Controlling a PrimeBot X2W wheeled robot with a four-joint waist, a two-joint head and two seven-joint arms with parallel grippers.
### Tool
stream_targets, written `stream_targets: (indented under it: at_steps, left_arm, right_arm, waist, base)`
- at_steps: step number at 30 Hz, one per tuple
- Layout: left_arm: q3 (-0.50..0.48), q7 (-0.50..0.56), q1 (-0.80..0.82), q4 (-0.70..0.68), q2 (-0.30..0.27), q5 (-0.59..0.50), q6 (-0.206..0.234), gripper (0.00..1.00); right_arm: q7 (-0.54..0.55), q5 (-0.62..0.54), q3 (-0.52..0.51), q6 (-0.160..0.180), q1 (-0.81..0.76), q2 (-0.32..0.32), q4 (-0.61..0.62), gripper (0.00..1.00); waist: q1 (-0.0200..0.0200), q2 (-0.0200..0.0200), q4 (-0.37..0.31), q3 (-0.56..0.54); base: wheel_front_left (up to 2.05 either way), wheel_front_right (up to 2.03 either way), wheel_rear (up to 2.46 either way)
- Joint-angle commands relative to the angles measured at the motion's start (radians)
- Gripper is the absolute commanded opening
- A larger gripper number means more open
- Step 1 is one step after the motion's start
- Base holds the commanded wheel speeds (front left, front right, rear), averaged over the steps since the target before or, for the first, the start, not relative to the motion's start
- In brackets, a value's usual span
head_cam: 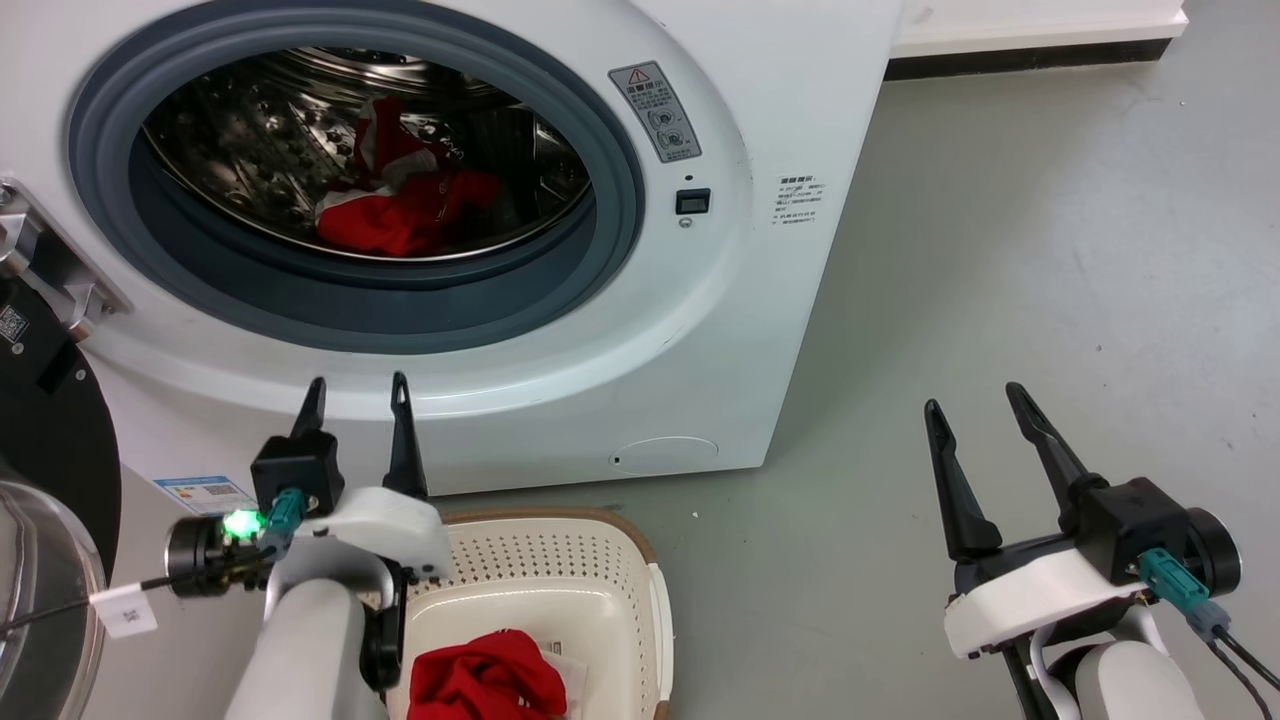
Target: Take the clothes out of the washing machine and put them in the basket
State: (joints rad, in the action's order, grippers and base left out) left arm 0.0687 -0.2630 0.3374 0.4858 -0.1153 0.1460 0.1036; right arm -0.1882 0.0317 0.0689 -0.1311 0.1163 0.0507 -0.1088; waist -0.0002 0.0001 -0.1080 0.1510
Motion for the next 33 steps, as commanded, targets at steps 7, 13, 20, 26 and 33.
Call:
stream_targets:
  at_steps: [7,13,20,26,33]
  left_arm:
    - [0.009,-0.003,0.151,0.071,-0.066,-0.055,-0.038,1.00]
    - [0.028,0.032,0.312,0.222,-0.155,-0.085,-0.081,1.00]
    - [0.041,0.107,0.483,0.366,-0.259,-0.116,-0.106,1.00]
    - [0.066,0.186,0.619,0.453,-0.340,-0.146,-0.134,1.00]
    - [0.104,0.276,0.746,0.516,-0.421,-0.190,-0.156,1.00]
  right_arm:
    - [-0.003,0.023,0.023,0.001,0.016,-0.001,0.013,1.00]
    - [-0.020,0.046,0.039,0.001,0.043,-0.001,0.001,1.00]
    - [-0.045,0.085,0.061,0.001,0.083,-0.001,-0.022,1.00]
    - [-0.068,0.113,0.091,0.001,0.129,-0.002,-0.043,1.00]
    - [-0.076,0.149,0.127,0.001,0.173,-0.002,-0.066,1.00]
  waist:
    - [0.0002,-0.0001,-0.033,0.038]
    - [0.0002,-0.0001,-0.087,0.094]
    - [0.0002,-0.0001,-0.162,0.181]
    - [0.0002,-0.0001,-0.221,0.272]
    - [0.0002,-0.0001,-0.277,0.356]
  base:
    - [0.00,0.00,0.00]
    - [0.00,0.00,0.00]
    - [0.00,0.00,0.00]
    - [0.00,0.00,0.00]
    - [0.00,0.00,0.00]
